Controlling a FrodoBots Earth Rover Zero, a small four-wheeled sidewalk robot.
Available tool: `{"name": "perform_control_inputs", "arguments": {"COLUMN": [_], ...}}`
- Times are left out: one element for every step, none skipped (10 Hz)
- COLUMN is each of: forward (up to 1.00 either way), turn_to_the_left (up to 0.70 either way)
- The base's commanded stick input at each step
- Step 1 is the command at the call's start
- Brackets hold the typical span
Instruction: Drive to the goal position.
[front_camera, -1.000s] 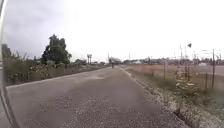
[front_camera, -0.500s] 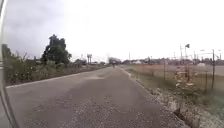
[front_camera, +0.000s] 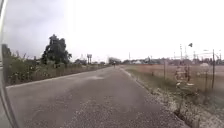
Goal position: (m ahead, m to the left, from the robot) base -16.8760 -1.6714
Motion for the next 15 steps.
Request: {"name": "perform_control_inputs", "arguments": {"forward": [0.07, 0.08, 0.08, 0.08, 0.08, 0.08, 0.08, 0.09, 0.07, 0.08, 0.08, 0.08, 0.08, 0.08, 0.08], "turn_to_the_left": [0.0, 0.0, 0.0, 0.0, 0.0, 0.0, 0.0, 0.0, 0.0, 0.0, 0.0, 0.0, 0.0, 0.0, 0.0]}}
